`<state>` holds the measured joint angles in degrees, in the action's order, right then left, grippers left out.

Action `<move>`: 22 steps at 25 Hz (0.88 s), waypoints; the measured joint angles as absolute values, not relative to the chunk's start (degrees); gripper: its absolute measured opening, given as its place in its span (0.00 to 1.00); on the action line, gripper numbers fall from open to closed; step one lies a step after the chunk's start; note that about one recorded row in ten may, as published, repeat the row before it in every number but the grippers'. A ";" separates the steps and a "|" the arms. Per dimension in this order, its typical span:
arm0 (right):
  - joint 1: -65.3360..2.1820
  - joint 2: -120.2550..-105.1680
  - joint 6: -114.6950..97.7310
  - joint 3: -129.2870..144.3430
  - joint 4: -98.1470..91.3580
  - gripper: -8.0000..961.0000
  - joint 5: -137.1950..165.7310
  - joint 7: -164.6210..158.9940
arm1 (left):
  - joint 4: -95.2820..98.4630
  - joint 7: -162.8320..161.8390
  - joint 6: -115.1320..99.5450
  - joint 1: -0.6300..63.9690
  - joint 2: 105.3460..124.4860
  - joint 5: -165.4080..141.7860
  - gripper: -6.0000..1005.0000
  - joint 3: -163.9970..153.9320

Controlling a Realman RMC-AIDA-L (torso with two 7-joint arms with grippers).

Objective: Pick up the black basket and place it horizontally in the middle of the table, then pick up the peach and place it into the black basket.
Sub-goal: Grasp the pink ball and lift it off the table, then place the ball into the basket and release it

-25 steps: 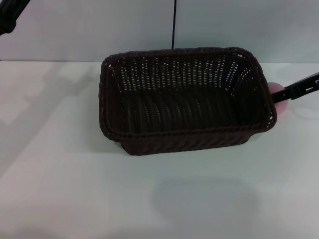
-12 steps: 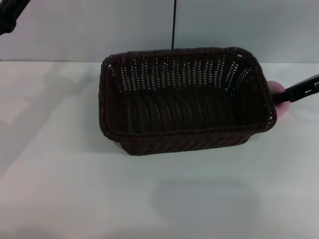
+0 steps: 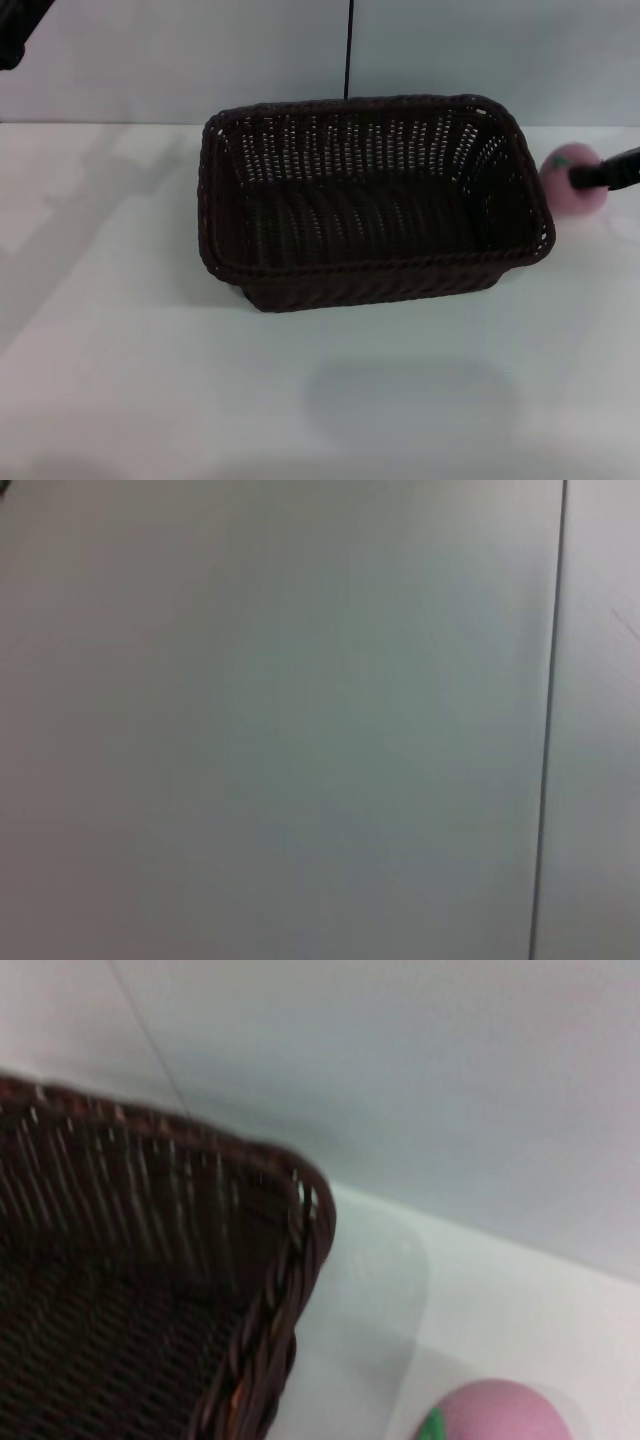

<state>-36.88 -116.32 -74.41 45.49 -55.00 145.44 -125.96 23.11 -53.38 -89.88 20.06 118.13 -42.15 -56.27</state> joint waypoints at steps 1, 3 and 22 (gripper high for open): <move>-35.94 -116.39 -74.77 45.49 -56.32 0.22 143.87 -125.96 | 23.11 -53.39 -89.90 20.05 118.13 -42.14 0.85 -56.10; -33.85 -116.31 -75.37 45.41 -58.44 0.20 140.36 -125.97 | 23.11 -53.40 -89.97 20.04 118.13 -42.13 0.85 -56.00; -29.55 -116.97 -84.45 41.23 -58.54 0.07 100.74 -111.21 | 22.76 -53.44 -90.47 19.91 118.19 -42.09 0.85 -56.21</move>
<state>-29.55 -116.97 -84.45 41.23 -58.54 100.74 -111.21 22.76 -53.44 -90.47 19.91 118.19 -42.09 -56.21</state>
